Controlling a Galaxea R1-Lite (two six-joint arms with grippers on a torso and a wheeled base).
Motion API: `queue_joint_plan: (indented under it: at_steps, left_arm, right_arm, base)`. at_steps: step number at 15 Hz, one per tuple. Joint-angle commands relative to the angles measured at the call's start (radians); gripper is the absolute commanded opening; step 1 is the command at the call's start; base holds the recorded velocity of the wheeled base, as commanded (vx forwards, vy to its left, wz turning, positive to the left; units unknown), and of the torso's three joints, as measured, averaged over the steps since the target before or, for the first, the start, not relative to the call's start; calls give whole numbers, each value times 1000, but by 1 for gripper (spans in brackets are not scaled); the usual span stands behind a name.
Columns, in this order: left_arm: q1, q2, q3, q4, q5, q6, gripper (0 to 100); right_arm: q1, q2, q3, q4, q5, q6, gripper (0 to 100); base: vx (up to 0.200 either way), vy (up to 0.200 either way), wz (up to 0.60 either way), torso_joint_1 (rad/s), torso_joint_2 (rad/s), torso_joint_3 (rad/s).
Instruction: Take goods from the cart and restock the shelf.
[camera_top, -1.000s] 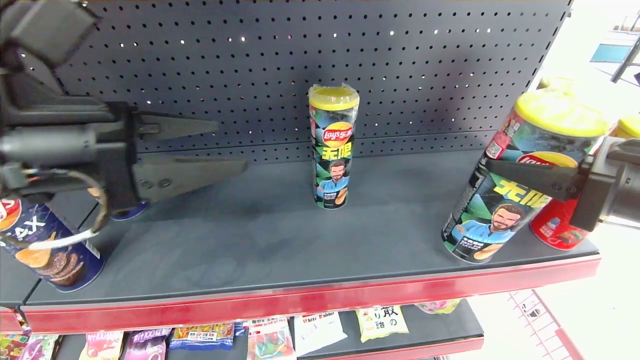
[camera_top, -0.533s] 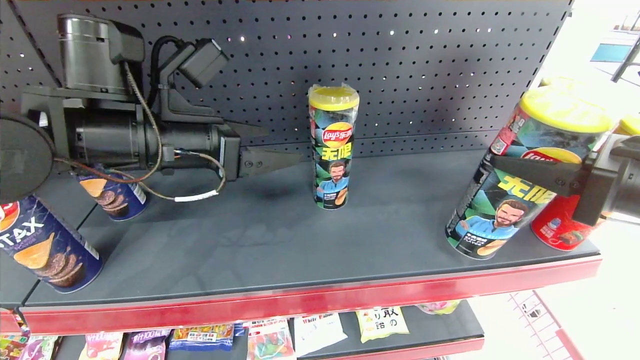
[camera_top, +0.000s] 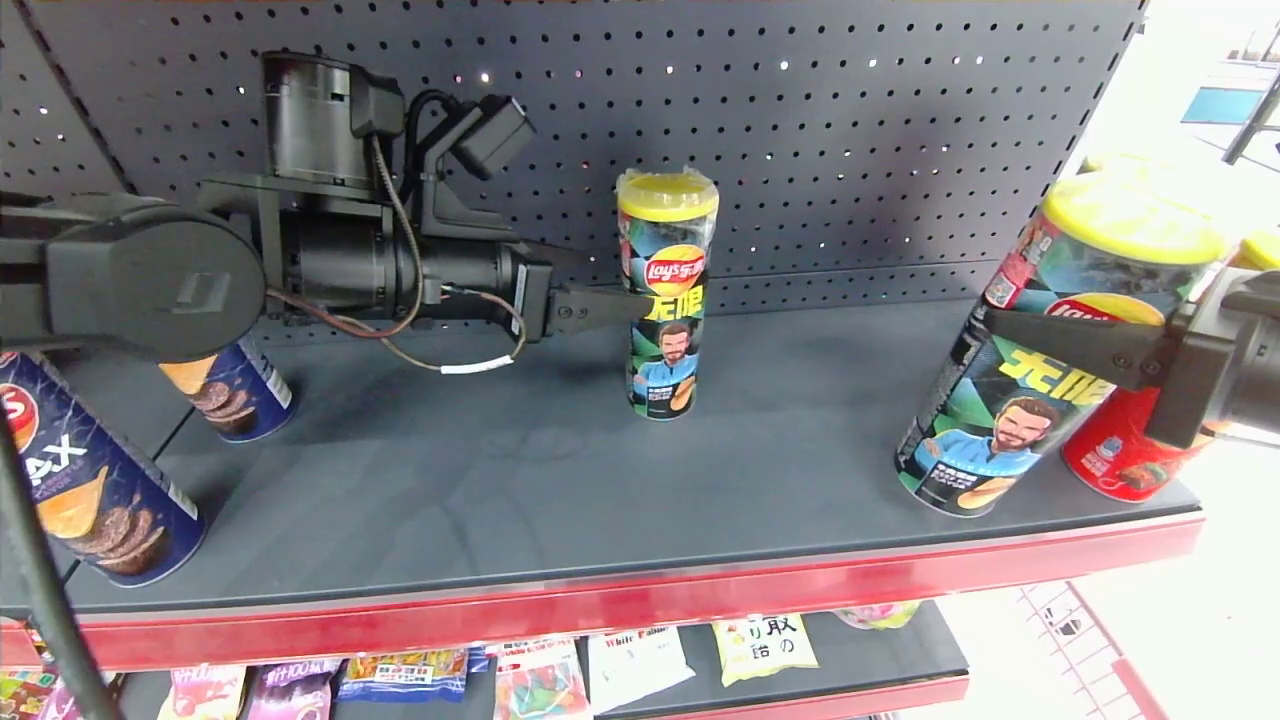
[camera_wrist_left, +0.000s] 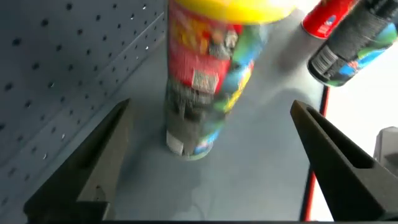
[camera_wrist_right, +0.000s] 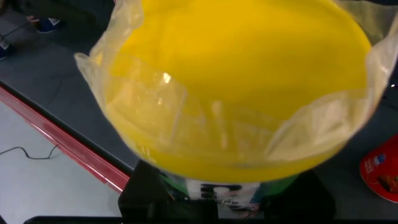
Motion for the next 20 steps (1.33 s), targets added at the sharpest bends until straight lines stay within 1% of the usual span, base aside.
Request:
queue_joint_plan:
  at_steps: [1,6,9,14,15,16,18,20]
  left_arm:
    - [-8,56,-47,0,1,0,100]
    - [-14,126,-153,0,0,1,100]
    - [-47,143,-162,0,0,1,100]
    - [-54,178,-191,0,1,1,100]
    - [-54,186,-200,0,0,1,0]
    - [-54,189,-206,0,-2,1,0]
    - [-67,191,-203,1,-26,1,0]
    - [-68,186,-196,0,-29,1,0]
  right_arm:
    - [1,0,0,-1,1,2,0]
    - [-12,2,0,-1,1,16,0]
    - [-12,2,0,-1,1,16,0]
    - [-13,2,0,-1,1,16,0]
    - [-13,0,0,-1,1,16,0]
    - [-15,0,0,-1,1,16,0]
    - [-21,0,0,-1,1,16,0]
    - [-29,0,0,-1,2,16,0]
  base:
    - [0,0,0,0,0,0]
    - [0,0,0,0,0,0]
    - [0,0,0,0,0,0]
    - [0,0,0,0,0,0]
    - [0,0,0,0,0,0]
    - [0,0,0,0,0,0]
    - [0,0,0,0,0,0]
    - [0,0,0,0,0,0]
